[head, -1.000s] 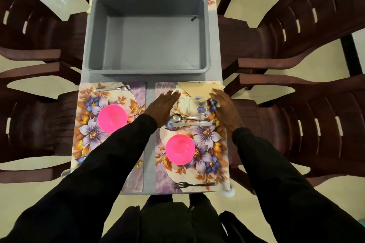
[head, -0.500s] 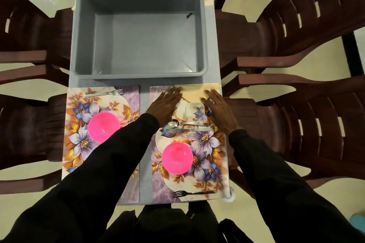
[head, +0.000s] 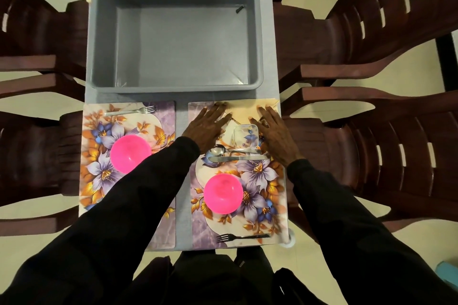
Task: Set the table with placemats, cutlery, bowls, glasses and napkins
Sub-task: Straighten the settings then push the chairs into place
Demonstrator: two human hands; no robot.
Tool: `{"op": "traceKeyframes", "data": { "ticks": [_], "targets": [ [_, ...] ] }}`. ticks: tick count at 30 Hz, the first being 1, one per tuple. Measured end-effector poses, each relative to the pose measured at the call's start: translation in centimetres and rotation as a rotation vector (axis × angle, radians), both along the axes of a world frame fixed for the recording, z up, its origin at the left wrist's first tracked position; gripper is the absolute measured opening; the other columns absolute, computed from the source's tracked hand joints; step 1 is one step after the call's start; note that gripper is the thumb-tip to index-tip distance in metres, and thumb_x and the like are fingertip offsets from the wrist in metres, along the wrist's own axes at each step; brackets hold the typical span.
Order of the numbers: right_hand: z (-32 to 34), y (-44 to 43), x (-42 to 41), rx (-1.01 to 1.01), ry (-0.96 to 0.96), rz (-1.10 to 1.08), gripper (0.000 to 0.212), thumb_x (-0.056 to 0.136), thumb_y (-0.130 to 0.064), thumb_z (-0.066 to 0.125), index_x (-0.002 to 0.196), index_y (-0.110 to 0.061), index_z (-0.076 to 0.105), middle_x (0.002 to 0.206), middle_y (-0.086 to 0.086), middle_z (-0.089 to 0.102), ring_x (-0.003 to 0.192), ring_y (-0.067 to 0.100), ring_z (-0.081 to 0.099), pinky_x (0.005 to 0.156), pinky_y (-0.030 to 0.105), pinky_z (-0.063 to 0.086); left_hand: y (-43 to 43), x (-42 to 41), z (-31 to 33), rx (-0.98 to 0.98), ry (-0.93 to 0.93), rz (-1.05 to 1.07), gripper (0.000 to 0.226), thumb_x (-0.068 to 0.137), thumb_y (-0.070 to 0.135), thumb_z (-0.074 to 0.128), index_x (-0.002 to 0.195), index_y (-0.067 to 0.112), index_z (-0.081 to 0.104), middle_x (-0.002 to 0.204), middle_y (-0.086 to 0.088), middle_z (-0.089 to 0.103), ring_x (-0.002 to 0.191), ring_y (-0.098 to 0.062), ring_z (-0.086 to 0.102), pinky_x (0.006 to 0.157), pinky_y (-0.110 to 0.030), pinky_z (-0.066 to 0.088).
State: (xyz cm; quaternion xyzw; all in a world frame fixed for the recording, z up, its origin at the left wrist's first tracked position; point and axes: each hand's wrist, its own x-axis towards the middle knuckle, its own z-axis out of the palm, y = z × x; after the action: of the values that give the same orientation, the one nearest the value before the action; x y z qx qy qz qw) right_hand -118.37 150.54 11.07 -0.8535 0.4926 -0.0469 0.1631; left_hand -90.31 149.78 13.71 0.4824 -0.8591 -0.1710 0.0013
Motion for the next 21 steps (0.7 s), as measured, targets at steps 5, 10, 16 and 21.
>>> {"op": "traceKeyframes", "data": {
  "ticks": [5, 10, 16, 21],
  "targets": [
    [-0.2, -0.1, -0.2, -0.029, 0.017, 0.02, 0.074, 0.09, -0.009, 0.071, 0.155, -0.02, 0.039, 0.165, 0.018, 0.023, 0.154, 0.04, 0.016, 0.121, 0.059, 0.026, 0.0, -0.2, 0.3, -0.049, 0.011, -0.061, 0.061, 0.102, 0.022, 0.058, 0.157, 0.014, 0.035, 0.166, -0.019, 0.024, 0.154, -0.037, 0.021, 0.125, -0.052, 0.021],
    [-0.1, 0.1, -0.2, -0.049, 0.017, 0.024, 0.071, 0.091, -0.018, 0.074, 0.154, -0.017, 0.041, 0.161, 0.024, 0.029, 0.151, 0.044, 0.022, 0.12, 0.06, 0.028, 0.1, -0.8, 0.3, -0.002, -0.04, -0.125, 0.06, 0.103, 0.023, 0.055, 0.159, 0.019, 0.032, 0.167, -0.019, 0.018, 0.156, -0.035, 0.013, 0.126, -0.053, 0.015],
    [0.0, 0.2, -0.4, -0.016, 0.07, 0.035, 0.08, 0.089, -0.029, 0.076, 0.157, -0.019, 0.035, 0.164, 0.024, 0.022, 0.152, 0.045, 0.016, 0.12, 0.062, 0.025, 0.2, -1.1, 0.7, 0.042, -0.093, -0.122, 0.056, 0.105, 0.026, 0.053, 0.157, 0.017, 0.034, 0.168, -0.02, 0.014, 0.156, -0.036, 0.012, 0.126, -0.053, 0.016],
    [1.0, 0.6, -0.1, -0.004, 0.092, 0.034, 0.082, 0.086, -0.028, 0.079, 0.156, -0.016, 0.037, 0.162, 0.027, 0.024, 0.151, 0.046, 0.02, 0.119, 0.063, 0.026, 0.4, -1.0, 1.5, 0.052, -0.11, -0.142, 0.056, 0.105, 0.026, 0.053, 0.157, 0.015, 0.034, 0.169, -0.02, 0.008, 0.157, -0.035, 0.008, 0.127, -0.051, 0.012]
  ]
}}
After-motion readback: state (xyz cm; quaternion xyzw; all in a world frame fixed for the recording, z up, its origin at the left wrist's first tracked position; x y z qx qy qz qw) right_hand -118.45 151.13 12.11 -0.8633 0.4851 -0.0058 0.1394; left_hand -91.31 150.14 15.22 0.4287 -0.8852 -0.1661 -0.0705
